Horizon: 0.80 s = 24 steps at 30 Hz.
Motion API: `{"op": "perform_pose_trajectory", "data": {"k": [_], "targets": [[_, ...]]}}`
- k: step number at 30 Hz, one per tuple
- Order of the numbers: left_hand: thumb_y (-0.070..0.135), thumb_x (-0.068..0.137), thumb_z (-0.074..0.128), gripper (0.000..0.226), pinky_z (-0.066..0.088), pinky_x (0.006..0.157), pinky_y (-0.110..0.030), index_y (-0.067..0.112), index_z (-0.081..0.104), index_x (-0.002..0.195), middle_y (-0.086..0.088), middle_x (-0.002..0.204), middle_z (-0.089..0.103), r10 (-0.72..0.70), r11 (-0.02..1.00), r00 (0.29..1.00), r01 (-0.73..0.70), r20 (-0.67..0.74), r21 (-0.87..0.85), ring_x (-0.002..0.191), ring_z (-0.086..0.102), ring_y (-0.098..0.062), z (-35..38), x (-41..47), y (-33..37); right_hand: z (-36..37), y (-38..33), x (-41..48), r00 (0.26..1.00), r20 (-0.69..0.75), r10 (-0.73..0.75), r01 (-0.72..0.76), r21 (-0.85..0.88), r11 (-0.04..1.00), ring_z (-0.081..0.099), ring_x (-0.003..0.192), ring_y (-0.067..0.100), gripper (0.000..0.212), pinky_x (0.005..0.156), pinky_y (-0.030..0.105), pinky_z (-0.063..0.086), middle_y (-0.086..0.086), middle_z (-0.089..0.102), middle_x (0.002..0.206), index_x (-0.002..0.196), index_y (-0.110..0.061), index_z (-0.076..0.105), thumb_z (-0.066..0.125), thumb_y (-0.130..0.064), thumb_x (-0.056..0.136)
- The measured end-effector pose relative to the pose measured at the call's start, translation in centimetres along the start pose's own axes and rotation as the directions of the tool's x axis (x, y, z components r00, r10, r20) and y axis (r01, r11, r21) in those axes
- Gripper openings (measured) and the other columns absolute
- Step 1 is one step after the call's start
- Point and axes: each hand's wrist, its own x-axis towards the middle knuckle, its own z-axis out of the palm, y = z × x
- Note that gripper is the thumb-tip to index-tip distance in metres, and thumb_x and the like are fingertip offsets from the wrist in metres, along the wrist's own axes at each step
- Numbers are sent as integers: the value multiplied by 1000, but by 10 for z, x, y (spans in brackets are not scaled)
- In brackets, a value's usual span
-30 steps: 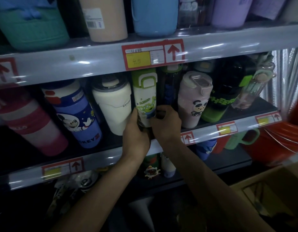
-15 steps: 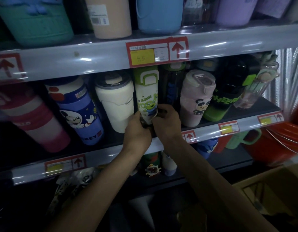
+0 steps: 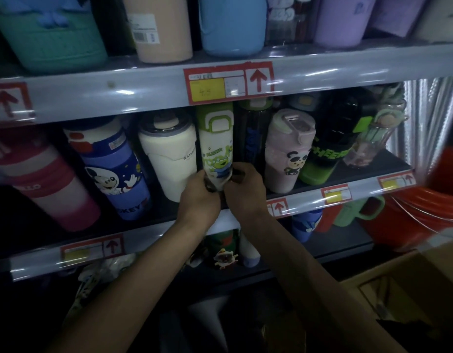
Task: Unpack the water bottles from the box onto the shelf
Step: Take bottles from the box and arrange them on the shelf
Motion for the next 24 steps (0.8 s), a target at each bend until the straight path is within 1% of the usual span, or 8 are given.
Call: {"op": "perform_pose_trajectory", "data": {"k": [4, 6, 8, 10, 12, 16, 20, 24], "targets": [[20, 80, 65, 23, 58, 93, -52, 30, 73, 99, 1, 95, 78, 8, 997, 1000, -8, -3, 72, 97, 73, -21, -4, -7, 0, -12, 0, -12, 998, -25, -49, 49, 3, 999, 65, 109, 20, 38, 85, 26, 51, 7, 70, 117, 127, -10, 64, 56, 0, 91], [11, 82, 59, 33, 56, 97, -45, 22, 71, 111, 0, 101, 76, 23, 997, 999, -20, -39, 68, 103, 70, -20, -2, -21, 15, -21, -1, -17, 993, -59, -102, 102, -12, 995, 65, 108, 21, 35, 88, 31, 52, 6, 70, 114, 120, -10, 67, 56, 3, 89], [-4, 86, 53, 40, 50, 99, -32, 13, 68, 119, -2, 107, 72, 50, 996, 997, -45, -65, 80, 109, 66, -20, 5, -33, 25, -35, -2, -18, 982, -133, -134, 128, -56, 990, 63, 103, 18, 33, 82, 23, 45, 3, 70, 105, 113, -9, 69, 57, 4, 86], [-10, 86, 50, 46, 46, 98, -24, 10, 68, 122, 1, 109, 69, 87, 991, 996, -85, -15, 102, 112, 64, -17, 15, -41, 32, -50, -1, -16, 955, -254, -153, 134, -89, 987, 61, 94, 15, 26, 73, 21, 37, -7, 64, 90, 105, -12, 69, 60, 0, 84], [-7, 85, 52, 49, 46, 100, -24, 16, 68, 126, 4, 117, 68, 104, 985, 993, -109, 50, 132, 115, 63, -12, 27, -46, 38, -65, 0, -12, 923, -356, -146, 127, -76, 989, 57, 90, 14, 22, 73, 22, 34, -13, 58, 85, 103, -14, 66, 63, -2, 84], [-1, 86, 55, 52, 47, 104, -30, 21, 63, 133, 4, 129, 67, 114, 986, 990, -123, 86, 114, 121, 60, -12, 42, -49, 43, -79, 3, -10, 904, -401, -146, 143, -39, 989, 59, 90, 16, 25, 75, 26, 40, -7, 62, 92, 106, -13, 65, 61, -2, 84], [2, 88, 54, 54, 49, 105, -40, 24, 58, 138, 4, 127, 69, 104, 992, 992, -108, 67, 68, 119, 63, -13, 45, -43, 44, -75, 5, -11, 929, -347, -129, 129, -23, 991, 57, 81, 6, 29, 64, 15, 39, -8, 63, 94, 111, -16, 63, 62, -2, 86], [-2, 90, 55, 54, 50, 103, -32, 21, 57, 139, 10, 122, 68, 140, 989, 985, -143, 101, 27, 115, 63, -7, 48, -37, 45, -73, 6, -7, 885, -447, -130, 150, 9, 989, 54, 90, 20, 26, 72, 28, 36, 8, 58, 107, 107, -11, 53, 62, -3, 84]]}}
